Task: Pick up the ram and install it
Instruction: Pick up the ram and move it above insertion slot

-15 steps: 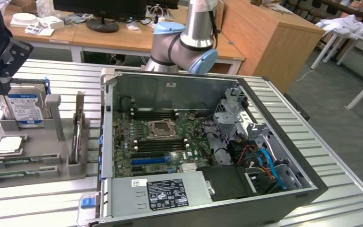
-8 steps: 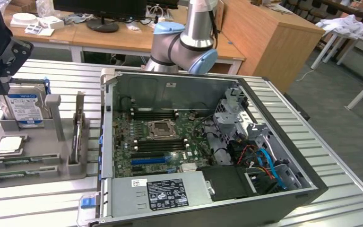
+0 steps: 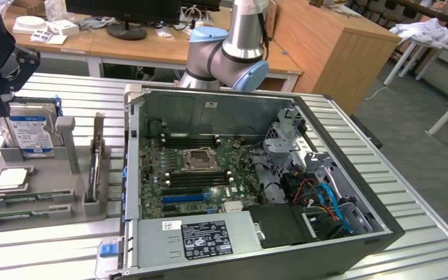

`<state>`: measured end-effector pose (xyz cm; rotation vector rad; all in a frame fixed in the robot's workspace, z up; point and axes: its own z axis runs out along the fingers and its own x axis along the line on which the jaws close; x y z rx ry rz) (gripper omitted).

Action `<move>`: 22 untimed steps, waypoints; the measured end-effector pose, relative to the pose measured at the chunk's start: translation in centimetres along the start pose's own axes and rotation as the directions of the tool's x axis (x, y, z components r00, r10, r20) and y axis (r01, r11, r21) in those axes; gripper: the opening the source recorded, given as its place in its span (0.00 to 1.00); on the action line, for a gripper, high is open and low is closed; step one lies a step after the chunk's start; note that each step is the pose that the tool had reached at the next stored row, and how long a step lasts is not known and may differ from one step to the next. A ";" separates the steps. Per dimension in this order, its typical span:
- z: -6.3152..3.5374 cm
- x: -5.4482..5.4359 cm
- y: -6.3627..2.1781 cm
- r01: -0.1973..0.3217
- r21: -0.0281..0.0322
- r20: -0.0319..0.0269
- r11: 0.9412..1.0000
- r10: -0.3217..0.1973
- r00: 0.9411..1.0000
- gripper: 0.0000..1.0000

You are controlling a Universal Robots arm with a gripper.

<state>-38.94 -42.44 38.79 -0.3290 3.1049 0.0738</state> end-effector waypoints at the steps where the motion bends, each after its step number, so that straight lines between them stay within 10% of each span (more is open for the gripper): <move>1: 0.01 0.0 0.00 0.018 0.000 -0.001 1.000 -0.018 1.000 0.11; 11: 0.09 0.0 0.00 0.197 -0.005 -0.008 0.980 -0.197 0.980 0.11; 22: 0.18 0.0 -0.01 0.389 -0.013 -0.016 0.921 -0.389 0.921 0.11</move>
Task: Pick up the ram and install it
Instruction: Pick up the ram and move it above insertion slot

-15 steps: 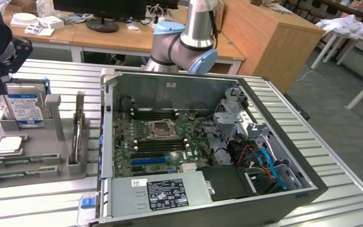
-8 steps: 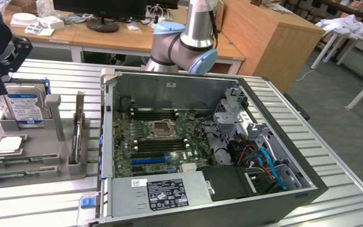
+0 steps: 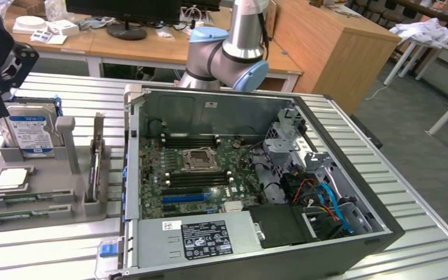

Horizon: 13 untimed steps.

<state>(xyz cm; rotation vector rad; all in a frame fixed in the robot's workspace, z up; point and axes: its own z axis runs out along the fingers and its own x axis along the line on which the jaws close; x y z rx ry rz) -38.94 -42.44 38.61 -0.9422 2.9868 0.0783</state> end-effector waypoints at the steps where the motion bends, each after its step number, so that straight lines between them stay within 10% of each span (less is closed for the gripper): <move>1: 0.01 0.0 0.00 0.017 0.000 -0.001 1.000 -0.017 1.000 0.11; 7: 0.06 0.0 0.00 0.126 -0.003 -0.006 0.992 -0.126 0.992 0.11; 13: 0.11 0.0 -0.01 0.234 -0.007 -0.010 0.972 -0.234 0.972 0.11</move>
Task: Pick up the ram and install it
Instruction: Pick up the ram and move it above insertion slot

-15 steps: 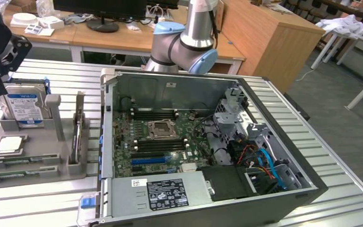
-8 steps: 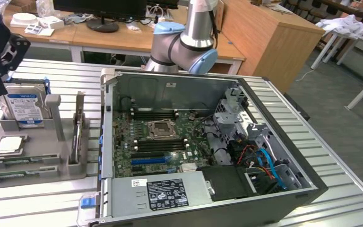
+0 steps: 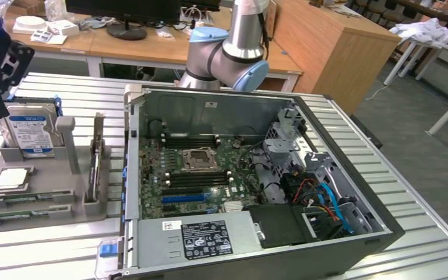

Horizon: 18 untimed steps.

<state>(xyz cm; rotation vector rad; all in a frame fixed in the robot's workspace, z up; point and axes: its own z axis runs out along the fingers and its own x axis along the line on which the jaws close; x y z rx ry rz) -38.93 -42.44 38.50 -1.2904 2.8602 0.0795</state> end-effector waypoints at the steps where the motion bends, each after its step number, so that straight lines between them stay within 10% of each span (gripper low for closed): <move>1: 0.01 0.0 0.00 0.017 0.000 -0.001 1.000 -0.017 1.000 0.11; 10: 0.06 0.0 0.00 0.172 -0.005 -0.007 0.985 -0.172 0.985 0.11; 18: 0.10 0.0 -0.01 0.309 -0.009 -0.013 0.951 -0.310 0.951 0.11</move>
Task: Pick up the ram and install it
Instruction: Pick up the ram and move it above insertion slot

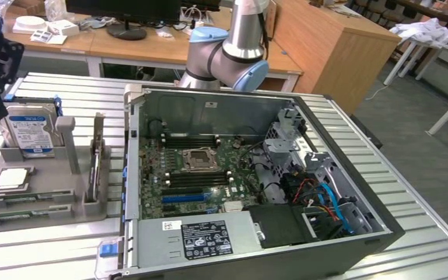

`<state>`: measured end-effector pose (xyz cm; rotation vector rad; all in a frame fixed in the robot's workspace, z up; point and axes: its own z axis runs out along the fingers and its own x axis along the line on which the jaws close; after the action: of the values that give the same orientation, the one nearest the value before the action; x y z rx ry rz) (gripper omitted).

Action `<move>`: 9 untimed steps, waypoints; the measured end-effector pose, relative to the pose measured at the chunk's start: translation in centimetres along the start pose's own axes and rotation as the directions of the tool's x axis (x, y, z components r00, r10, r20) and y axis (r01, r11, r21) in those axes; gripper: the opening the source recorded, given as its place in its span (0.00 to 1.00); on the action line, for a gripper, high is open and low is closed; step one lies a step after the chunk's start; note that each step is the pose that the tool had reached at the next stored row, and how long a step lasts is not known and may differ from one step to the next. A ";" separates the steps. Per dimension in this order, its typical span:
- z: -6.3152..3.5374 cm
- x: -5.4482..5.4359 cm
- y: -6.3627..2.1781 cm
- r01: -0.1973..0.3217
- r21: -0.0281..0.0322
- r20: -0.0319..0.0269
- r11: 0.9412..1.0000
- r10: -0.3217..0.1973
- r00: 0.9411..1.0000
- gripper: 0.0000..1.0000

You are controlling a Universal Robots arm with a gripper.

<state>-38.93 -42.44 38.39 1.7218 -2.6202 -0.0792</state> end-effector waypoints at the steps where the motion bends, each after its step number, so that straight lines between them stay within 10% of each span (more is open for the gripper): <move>1: 0.01 0.0 0.00 0.018 0.000 -0.001 1.000 -0.018 1.000 0.11; 9: 0.07 0.0 0.00 0.158 -0.004 -0.007 0.987 -0.158 0.987 0.11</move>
<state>-38.93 -42.44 38.33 1.9224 -2.4718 -0.0782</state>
